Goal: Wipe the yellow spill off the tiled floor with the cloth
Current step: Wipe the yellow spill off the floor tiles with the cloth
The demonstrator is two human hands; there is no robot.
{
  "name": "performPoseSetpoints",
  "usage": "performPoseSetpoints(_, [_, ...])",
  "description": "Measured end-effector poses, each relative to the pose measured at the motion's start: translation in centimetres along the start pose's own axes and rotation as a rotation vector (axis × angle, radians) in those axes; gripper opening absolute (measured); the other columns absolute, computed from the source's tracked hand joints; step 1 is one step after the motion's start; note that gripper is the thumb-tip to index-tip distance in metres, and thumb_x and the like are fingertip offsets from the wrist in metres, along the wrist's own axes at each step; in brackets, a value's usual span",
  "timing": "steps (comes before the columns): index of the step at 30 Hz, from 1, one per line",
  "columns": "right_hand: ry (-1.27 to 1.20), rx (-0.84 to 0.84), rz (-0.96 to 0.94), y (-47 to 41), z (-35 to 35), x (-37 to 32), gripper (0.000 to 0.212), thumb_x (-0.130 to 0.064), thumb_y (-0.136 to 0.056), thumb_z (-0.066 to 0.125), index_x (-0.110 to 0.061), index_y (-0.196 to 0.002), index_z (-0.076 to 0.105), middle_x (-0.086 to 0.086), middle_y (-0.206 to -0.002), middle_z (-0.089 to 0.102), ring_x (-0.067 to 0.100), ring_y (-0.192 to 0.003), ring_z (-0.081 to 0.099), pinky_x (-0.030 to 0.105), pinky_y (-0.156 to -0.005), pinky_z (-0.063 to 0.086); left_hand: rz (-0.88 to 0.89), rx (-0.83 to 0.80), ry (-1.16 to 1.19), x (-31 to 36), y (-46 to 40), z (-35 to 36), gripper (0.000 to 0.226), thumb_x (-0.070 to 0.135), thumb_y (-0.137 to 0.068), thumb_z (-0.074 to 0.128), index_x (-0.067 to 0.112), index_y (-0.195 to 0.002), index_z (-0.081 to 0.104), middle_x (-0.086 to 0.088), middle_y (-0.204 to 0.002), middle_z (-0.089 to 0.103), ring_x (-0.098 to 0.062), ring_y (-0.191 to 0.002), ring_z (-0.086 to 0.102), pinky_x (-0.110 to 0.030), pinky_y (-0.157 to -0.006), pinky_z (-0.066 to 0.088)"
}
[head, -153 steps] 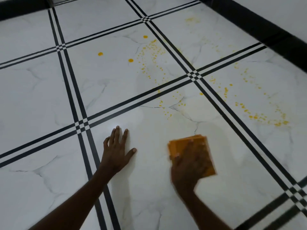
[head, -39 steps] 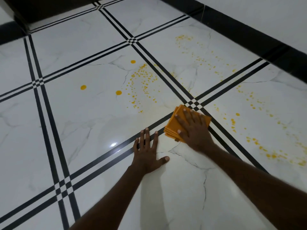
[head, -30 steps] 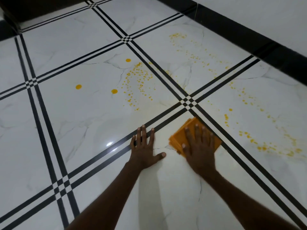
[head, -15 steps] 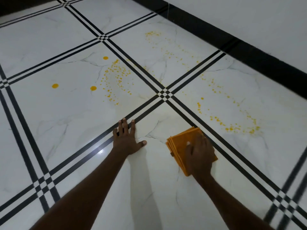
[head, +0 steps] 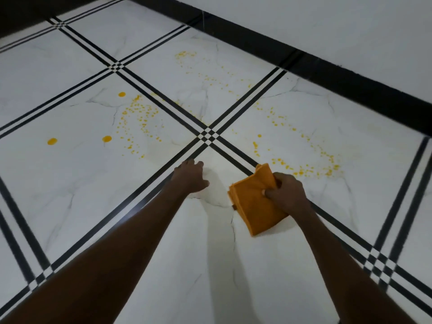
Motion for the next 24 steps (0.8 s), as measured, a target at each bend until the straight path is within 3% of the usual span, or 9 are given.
performPoseSetpoints(4, [0.198, 0.273, -0.136, 2.0, -5.6, -2.7, 0.036, -0.016, -0.088, 0.069, -0.025, -0.124, 0.066, 0.006, -0.111, 0.069, 0.035, -0.102, 0.065, 0.035, -0.078, 0.045, -0.012, 0.006, 0.037, 0.8, -0.8, 0.6, 0.071, 0.043, -0.092, 0.061, 0.011, -0.150, 0.036, -0.016, -0.151, 0.042, -0.034, -0.140, 0.038, -0.052, -0.112, 0.038])
performPoseSetpoints(7, [0.176, 0.219, -0.303, 3.0, -3.3, -3.8, 0.032, -0.028, -0.088, 0.072, -0.027, -0.119, 0.065, -0.004, -0.099, 0.064, 0.026, -0.089, 0.060, 0.030, -0.074, 0.038, -0.029, 0.049, 0.062, 1.5, -1.1, 1.3, 0.072, 0.042, -0.094, 0.059, 0.011, -0.152, 0.032, -0.016, -0.151, 0.041, -0.035, -0.141, 0.037, -0.054, -0.112, 0.037])
performPoseSetpoints(9, [0.185, 0.200, -0.376, 2.6, -0.3, -2.6, 0.025, -0.039, -0.094, 0.061, -0.022, -0.112, 0.068, -0.002, -0.096, 0.068, 0.024, -0.091, 0.063, 0.031, -0.077, 0.044, -0.034, 0.093, 0.066, 2.0, -1.2, 1.8, 0.073, 0.042, -0.096, 0.057, 0.011, -0.155, 0.027, -0.018, -0.155, 0.036, -0.036, -0.144, 0.032, -0.054, -0.114, 0.034])
performPoseSetpoints(11, [0.309, 0.225, -0.341, 1.0, 2.4, 0.1, 0.044, -0.042, -0.098, 0.045, -0.015, -0.126, 0.066, 0.010, -0.122, 0.069, 0.032, -0.116, 0.063, 0.042, -0.098, 0.049, -0.029, 0.158, 0.063, 2.5, -1.1, 2.2, 0.075, 0.043, -0.097, 0.055, 0.011, -0.157, 0.022, -0.021, -0.160, 0.028, -0.037, -0.148, 0.026, -0.055, -0.116, 0.030])
performPoseSetpoints(14, [0.566, 0.142, -0.357, -1.7, 6.3, 3.7, 0.071, -0.052, -0.100, 0.030, -0.016, -0.162, 0.027, 0.020, -0.167, 0.027, 0.042, -0.154, 0.023, 0.061, -0.122, 0.022, 0.018, 0.241, 0.045, 3.5, -1.1, 2.8, 0.081, 0.049, -0.097, 0.054, 0.014, -0.160, 0.015, -0.021, -0.167, 0.009, -0.037, -0.154, 0.010, -0.055, -0.120, 0.020])
performPoseSetpoints(16, [0.581, 0.128, -0.453, -3.3, 6.4, 4.3, 0.073, -0.056, -0.101, 0.030, -0.023, -0.164, 0.018, 0.014, -0.171, 0.017, 0.037, -0.158, 0.013, 0.061, -0.124, 0.014, 0.066, 0.254, 0.010, 4.8, -1.4, 3.5, 0.086, 0.057, -0.097, 0.048, 0.018, -0.162, 0.006, -0.020, -0.168, -0.003, -0.036, -0.156, 0.001, -0.054, -0.121, 0.015])
performPoseSetpoints(18, [0.595, 0.147, -0.479, -5.0, 4.9, 4.9, 0.072, -0.057, -0.099, 0.033, -0.027, -0.164, 0.020, 0.011, -0.171, 0.019, 0.035, -0.158, 0.015, 0.059, -0.125, 0.013, 0.108, 0.255, -0.035, 5.8, -2.0, 4.4, 0.088, 0.065, -0.096, 0.041, 0.022, -0.162, 0.001, -0.019, -0.168, -0.010, -0.035, -0.156, -0.004, -0.054, -0.122, 0.011])
performPoseSetpoints(20, [0.581, 0.286, -0.312, -5.9, 1.6, 8.5, 0.071, -0.055, -0.099, 0.034, -0.026, -0.163, 0.024, 0.012, -0.170, 0.023, 0.035, -0.157, 0.019, 0.058, -0.125, 0.013, 0.119, 0.253, -0.019, 6.6, -2.8, 5.6, 0.091, 0.073, -0.090, 0.028, 0.024, -0.162, 0.003, -0.019, -0.168, -0.008, -0.036, -0.156, -0.001, -0.055, -0.121, 0.012])
performPoseSetpoints(24, [0.307, 0.697, 0.348, 1.0, -3.2, 18.0, 0.071, -0.049, -0.100, 0.038, -0.016, -0.161, 0.026, 0.022, -0.166, 0.029, 0.045, -0.153, 0.024, 0.061, -0.124, 0.013, 0.084, 0.378, 0.029, 7.4, -2.9, 6.1, 0.086, 0.069, -0.091, 0.022, 0.019, -0.162, 0.016, -0.022, -0.167, 0.009, -0.040, -0.154, 0.013, -0.060, -0.118, 0.019])
Point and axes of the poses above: each hand's wrist, its own y-axis away from the middle knuckle, its own z-axis out of the palm, x = y × z, the point moved 9 cm from there along -y, towards the middle knuckle
